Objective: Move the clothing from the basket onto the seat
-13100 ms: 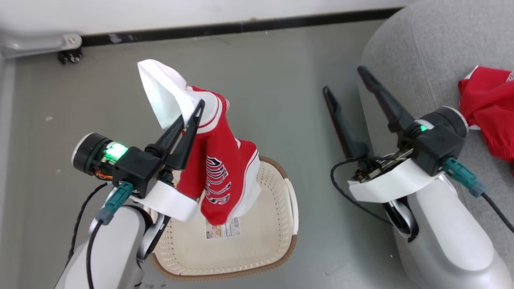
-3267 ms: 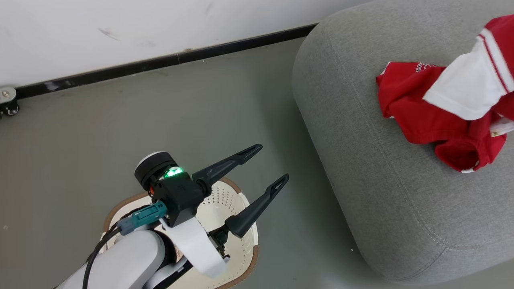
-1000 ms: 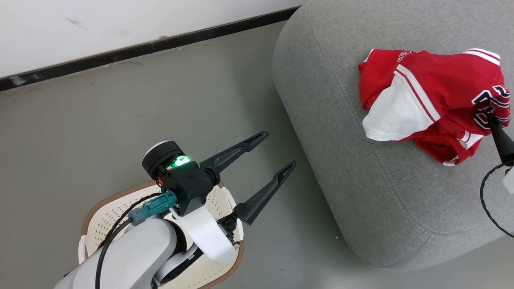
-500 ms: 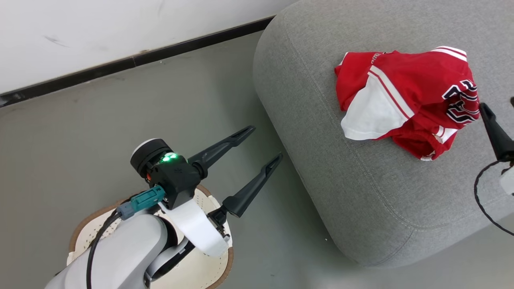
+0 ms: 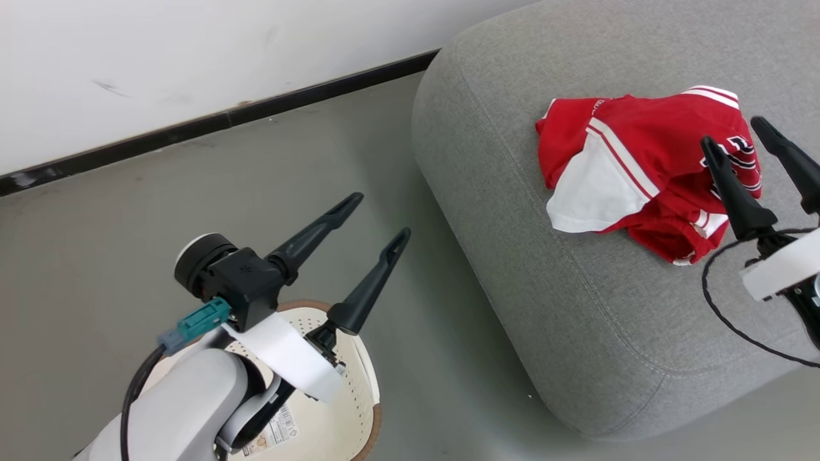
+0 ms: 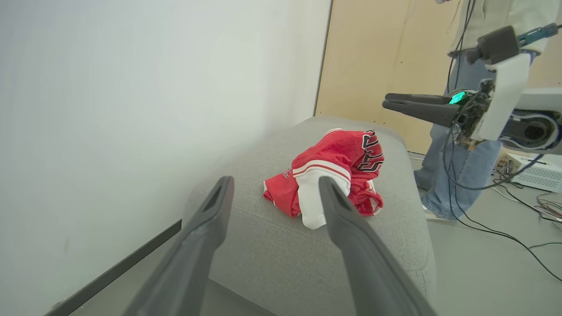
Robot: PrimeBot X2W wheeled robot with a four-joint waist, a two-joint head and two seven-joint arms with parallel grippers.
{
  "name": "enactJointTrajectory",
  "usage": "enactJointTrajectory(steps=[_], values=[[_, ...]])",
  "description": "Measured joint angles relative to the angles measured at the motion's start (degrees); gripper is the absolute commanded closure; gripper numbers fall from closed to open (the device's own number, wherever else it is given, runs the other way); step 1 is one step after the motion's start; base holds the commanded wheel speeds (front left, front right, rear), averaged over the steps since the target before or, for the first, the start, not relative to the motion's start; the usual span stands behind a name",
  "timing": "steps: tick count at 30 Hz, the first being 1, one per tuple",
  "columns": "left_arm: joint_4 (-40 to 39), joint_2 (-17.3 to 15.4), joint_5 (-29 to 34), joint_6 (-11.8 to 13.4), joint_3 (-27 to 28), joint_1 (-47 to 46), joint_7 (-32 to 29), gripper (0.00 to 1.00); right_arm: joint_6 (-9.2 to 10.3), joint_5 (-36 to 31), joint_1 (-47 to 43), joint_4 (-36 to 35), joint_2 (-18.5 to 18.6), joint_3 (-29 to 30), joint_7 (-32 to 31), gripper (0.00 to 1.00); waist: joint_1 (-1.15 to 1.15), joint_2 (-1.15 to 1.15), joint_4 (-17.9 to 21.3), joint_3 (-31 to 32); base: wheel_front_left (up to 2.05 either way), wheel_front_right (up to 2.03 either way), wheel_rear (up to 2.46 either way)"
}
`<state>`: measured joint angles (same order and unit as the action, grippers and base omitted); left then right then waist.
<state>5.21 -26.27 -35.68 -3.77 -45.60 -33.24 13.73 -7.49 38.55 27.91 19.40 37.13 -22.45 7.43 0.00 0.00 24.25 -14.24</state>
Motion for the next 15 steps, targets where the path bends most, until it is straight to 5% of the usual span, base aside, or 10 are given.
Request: enactJointTrajectory(steps=[15], values=[[0.02,-0.66,-0.86,8.05,8.61,7.55,0.68,0.0,0.0,-6.54,4.19,0.43,-7.08,0.27,3.38,0.0,0.0,0.0,-5.29,2.34,0.0,0.0,0.0]])
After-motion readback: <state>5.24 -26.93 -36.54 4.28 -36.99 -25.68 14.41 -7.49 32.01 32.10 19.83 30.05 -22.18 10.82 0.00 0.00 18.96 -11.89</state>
